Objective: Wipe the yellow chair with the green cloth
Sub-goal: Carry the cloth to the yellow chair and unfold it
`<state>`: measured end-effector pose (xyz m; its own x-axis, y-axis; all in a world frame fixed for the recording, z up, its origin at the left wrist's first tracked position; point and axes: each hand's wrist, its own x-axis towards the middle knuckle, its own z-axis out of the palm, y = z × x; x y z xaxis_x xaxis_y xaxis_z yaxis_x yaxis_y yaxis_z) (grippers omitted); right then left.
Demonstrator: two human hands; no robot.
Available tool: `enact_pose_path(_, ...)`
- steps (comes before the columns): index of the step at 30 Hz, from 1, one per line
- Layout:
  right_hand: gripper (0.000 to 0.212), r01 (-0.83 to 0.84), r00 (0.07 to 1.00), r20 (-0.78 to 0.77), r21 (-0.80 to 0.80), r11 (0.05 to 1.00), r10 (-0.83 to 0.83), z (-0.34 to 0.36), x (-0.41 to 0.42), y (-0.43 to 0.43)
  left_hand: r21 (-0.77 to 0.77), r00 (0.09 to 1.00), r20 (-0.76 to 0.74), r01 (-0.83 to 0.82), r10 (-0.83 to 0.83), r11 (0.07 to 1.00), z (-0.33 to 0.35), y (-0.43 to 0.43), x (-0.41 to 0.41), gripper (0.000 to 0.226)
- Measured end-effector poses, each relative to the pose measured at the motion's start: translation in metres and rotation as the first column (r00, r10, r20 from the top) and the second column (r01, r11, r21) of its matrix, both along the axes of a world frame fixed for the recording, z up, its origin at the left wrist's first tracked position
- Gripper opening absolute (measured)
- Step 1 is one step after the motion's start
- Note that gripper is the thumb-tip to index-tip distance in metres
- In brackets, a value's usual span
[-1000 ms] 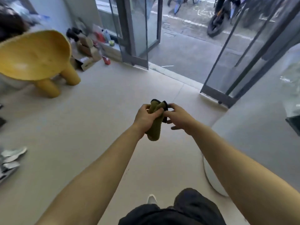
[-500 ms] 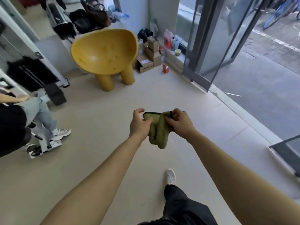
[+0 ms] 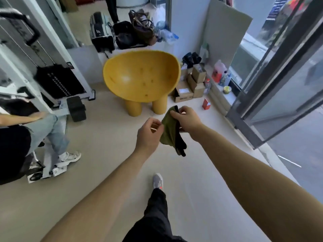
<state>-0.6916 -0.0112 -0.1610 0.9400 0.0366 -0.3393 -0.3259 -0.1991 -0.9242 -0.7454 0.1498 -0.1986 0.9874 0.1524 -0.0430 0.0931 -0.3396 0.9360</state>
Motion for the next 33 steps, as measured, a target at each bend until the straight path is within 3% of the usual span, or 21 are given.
enact_pose_path(4,0.039,0.092,0.987,-0.155,0.261,0.961,-0.052,-0.010,0.114,0.007,-0.269,0.982,-0.098,0.128,-0.159,0.955,0.007,-0.010,0.117,0.036)
enact_pose_path(10,0.037,0.204,0.969,-0.226,0.526,0.825,-0.095,-0.007,0.273,-0.004,-0.315,0.948,-0.107,0.253,-0.299,0.915,0.020,-0.005,0.290,0.030)
enact_pose_path(13,0.049,0.301,0.949,-0.262,0.590,0.749,-0.175,-0.015,0.343,-0.011,-0.284,0.934,-0.099,0.306,-0.345,0.909,0.021,-0.011,0.366,0.022)
enact_pose_path(16,0.056,0.291,0.950,-0.275,0.621,0.727,-0.145,-0.030,0.420,-0.021,-0.176,0.943,-0.146,0.273,-0.299,0.946,0.009,-0.011,0.448,0.019)
enact_pose_path(18,0.054,0.261,0.953,-0.286,0.612,0.746,-0.099,-0.037,0.476,-0.023,-0.186,0.945,-0.177,0.244,-0.277,0.952,0.000,-0.010,0.505,0.019)
enact_pose_path(22,0.048,0.209,0.950,-0.305,0.466,0.859,-0.066,-0.049,0.591,-0.025,-0.098,0.973,-0.205,0.090,-0.109,0.991,-0.013,-0.012,0.613,0.020)
enact_pose_path(26,0.033,0.095,0.953,-0.302,0.182,0.979,-0.036,-0.056,0.698,-0.030,-0.036,0.933,-0.359,-0.033,0.018,0.999,-0.028,0.001,0.707,0.017)
enact_pose_path(28,0.024,-0.047,0.973,-0.230,-0.039,0.998,0.037,-0.062,0.749,-0.033,-0.028,0.911,-0.412,0.009,-0.020,1.000,-0.037,0.019,0.745,0.039)
enact_pose_path(30,0.025,-0.243,0.960,-0.205,-0.282,0.928,0.189,-0.076,0.794,-0.035,0.138,0.888,-0.455,0.148,-0.070,0.979,-0.052,0.039,0.780,0.048)
enact_pose_path(33,0.018,-0.505,0.859,-0.309,-0.382,0.774,0.408,-0.109,0.845,-0.031,0.229,0.823,-0.554,0.294,-0.124,0.928,-0.084,0.056,0.830,0.033)
